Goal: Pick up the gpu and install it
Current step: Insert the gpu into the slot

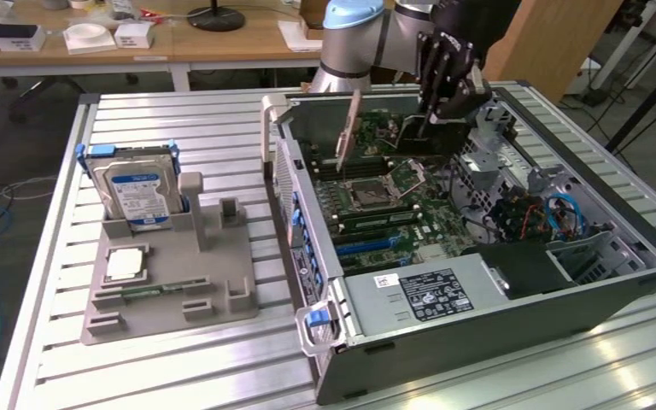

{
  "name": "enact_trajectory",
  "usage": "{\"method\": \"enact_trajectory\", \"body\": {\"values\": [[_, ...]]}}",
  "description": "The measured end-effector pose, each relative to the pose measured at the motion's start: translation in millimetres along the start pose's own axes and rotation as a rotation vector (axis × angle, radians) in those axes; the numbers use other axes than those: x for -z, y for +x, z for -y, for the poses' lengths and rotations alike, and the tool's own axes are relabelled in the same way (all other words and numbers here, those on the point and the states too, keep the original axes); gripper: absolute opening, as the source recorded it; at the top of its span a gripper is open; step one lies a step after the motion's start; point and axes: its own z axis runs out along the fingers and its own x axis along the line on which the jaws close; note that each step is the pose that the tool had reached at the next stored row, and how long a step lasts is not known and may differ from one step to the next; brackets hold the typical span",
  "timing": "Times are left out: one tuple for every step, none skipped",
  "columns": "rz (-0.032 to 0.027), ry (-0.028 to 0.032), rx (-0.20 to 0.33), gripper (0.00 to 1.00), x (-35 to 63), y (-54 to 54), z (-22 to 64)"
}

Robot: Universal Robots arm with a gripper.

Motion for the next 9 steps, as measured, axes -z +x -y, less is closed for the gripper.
{"method": "enact_trajectory", "body": {"values": [[-0.0003,-0.0003,0.015,0.26,0.0,0.0,0.0],[-0.0007,-0.0007,0.029,0.26,-0.1,0.0,0.0],[-0.0010,-0.0010,0.045,0.26,-0.1,0.0,0.0],[-0.0013,-0.0013,0.059,0.26,-0.1,0.0,0.0],[-0.0016,-0.0016,0.070,0.26,-0.1,0.0,0.0],[-0.0019,-0.0018,0.078,0.26,-0.1,0.0,0.0],[-0.0020,-0.0019,0.080,0.26,-0.1,0.0,0.0],[-0.0019,-0.0019,0.080,0.26,-0.1,0.0,0.0],[-0.0019,-0.0019,0.080,0.26,-0.1,0.0,0.0]]}}
